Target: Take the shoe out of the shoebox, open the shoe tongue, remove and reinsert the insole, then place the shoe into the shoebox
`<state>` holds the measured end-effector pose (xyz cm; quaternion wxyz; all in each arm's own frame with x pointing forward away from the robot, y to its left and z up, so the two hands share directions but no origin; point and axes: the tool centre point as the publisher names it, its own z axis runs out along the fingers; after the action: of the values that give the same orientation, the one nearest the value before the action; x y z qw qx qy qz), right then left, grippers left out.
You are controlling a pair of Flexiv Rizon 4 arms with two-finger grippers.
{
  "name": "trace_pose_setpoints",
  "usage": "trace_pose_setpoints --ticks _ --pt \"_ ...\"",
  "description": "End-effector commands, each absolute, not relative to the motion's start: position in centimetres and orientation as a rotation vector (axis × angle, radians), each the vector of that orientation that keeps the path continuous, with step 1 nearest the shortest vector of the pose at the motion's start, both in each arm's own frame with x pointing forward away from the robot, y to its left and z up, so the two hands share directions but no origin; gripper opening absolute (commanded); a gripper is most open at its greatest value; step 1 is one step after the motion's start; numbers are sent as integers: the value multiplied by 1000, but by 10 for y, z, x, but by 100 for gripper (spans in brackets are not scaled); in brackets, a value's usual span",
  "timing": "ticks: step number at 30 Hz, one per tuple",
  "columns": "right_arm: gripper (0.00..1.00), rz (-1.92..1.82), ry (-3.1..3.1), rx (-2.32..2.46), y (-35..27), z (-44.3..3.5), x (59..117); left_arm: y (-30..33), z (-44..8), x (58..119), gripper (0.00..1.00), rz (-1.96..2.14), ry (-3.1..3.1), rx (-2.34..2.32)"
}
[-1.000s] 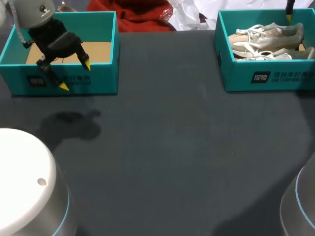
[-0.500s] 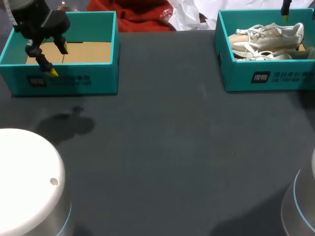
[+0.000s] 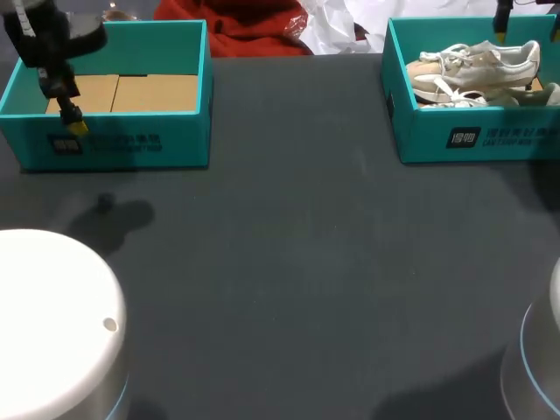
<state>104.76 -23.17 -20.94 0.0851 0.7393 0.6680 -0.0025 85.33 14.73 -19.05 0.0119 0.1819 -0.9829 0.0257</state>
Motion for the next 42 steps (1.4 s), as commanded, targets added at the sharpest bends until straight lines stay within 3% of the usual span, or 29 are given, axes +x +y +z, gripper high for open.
trace_pose_setpoints --ticks 1,11,27,42 --pt "100 11 1980 2191 -230 -207 1040 143 -188 855 100 -85 -2957 946" --pt "100 11 1980 2191 -230 -207 1040 143 -188 855 100 -85 -2957 946" --pt "100 -27 1965 2227 -215 -211 1010 187 -207 893 100 -166 -2240 1827" --pt "100 -16 2025 2224 -203 -217 991 209 -219 897 100 -208 -2075 2089"
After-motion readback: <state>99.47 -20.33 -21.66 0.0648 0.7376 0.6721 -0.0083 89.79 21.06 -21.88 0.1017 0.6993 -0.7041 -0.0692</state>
